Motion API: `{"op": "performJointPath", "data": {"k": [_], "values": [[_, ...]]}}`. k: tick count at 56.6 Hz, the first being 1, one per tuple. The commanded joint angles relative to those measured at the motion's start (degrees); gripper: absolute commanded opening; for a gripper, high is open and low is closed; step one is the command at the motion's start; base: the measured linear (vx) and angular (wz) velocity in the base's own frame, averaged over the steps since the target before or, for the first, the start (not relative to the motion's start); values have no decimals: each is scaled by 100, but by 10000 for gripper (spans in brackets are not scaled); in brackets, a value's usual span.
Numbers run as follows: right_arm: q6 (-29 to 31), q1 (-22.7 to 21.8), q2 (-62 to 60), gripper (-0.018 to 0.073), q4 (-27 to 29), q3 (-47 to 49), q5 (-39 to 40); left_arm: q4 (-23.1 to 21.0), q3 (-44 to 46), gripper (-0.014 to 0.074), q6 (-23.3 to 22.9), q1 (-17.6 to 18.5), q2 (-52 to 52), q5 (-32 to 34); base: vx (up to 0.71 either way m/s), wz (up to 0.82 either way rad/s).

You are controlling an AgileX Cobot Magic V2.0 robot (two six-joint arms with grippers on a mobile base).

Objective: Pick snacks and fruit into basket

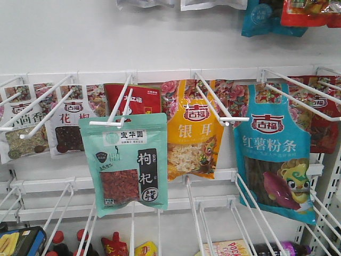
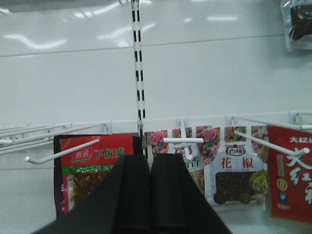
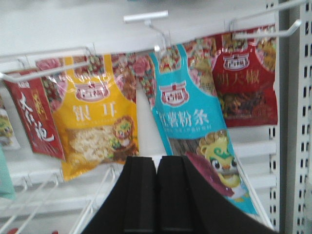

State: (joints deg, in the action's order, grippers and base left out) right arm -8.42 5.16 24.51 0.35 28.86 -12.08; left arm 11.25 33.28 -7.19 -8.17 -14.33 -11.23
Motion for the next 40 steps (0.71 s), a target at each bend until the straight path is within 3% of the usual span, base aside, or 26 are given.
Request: {"op": "performJointPath", "data": {"k": [1, 13, 21, 26, 33, 38, 40], "values": [[83, -31, 370, -9, -35, 213, 417, 2, 188, -6, 34, 26, -499, 173, 0, 0], [83, -31, 867, -9, 10, 213, 376, -50, 22, 64, -713, 26, -1324, -537, 0, 0], [83, -31, 992, -7, 10, 213, 417, -50, 32, 244, -1412, 26, -1652, -395, 0, 0], [98, -31, 1011, 9, -35, 213, 417, -43, 32, 404, -1820, 26, -1758, -202, 0, 0], [98, -31, 1011, 93, -35, 213, 417, -91, 32, 577, -2532, 26, -2000, -434, 0, 0], [103, -31, 1011, 188, -35, 213, 417, -333, 32, 617, -2951, 26, -2241, -1016, 0, 0], [104, -31, 1011, 251, -35, 213, 417, -638, 32, 618, -3145, 26, -2327, -1285, 0, 0]]}}
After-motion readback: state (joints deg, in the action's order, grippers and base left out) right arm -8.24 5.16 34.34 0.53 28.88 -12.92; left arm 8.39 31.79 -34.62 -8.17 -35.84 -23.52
